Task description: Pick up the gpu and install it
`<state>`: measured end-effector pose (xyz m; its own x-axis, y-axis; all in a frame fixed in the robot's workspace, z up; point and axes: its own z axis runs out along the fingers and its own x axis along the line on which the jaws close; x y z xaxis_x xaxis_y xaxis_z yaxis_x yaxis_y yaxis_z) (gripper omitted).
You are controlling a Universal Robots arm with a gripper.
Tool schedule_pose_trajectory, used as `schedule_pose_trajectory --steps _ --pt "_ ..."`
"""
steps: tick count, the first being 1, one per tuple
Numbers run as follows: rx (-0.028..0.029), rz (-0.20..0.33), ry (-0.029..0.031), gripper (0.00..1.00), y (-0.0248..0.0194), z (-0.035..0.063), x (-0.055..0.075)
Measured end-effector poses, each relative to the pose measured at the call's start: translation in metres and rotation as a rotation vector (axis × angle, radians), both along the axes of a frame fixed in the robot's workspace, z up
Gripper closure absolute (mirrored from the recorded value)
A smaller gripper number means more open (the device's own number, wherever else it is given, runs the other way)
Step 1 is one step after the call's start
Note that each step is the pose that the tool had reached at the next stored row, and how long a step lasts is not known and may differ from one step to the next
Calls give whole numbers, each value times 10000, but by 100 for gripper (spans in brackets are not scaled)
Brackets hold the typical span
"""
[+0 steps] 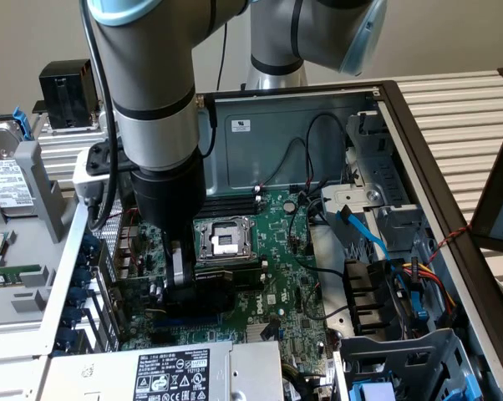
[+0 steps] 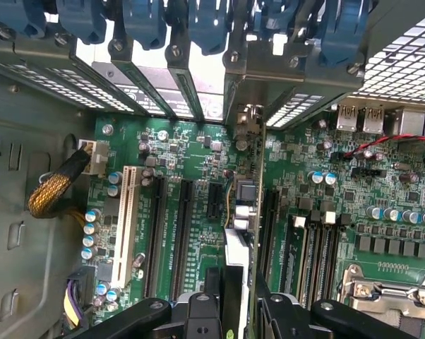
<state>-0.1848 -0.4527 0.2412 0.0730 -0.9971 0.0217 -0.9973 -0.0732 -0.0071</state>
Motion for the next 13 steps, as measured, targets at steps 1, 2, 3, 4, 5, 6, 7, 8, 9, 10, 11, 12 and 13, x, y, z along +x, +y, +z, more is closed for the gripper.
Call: schedule_pose_trajectory --steps 1,2,3,4,5,6,7,8,9,10,11,12,13 --pt "0 1 1 73 0 0 0" --pt "1 0 0 73 0 -1 -1" --pt "3 0 -1 73 0 -2 -1" --pt "1 0 0 73 0 -2 -2" --pt "0 1 1 73 0 -2 -2" --pt "-1 2 2 73 0 -1 -2" --pt "-2 2 3 73 0 0 -2" --pt "-2 2 2 73 0 0 -2" --pt "-1 2 2 73 0 1 -2" --pt "-1 3 1 73 0 1 -3" --pt "-2 4 2 73 0 2 -3" --pt "-1 4 2 73 0 5 -4" --pt "-1 4 1 73 0 6 -4"
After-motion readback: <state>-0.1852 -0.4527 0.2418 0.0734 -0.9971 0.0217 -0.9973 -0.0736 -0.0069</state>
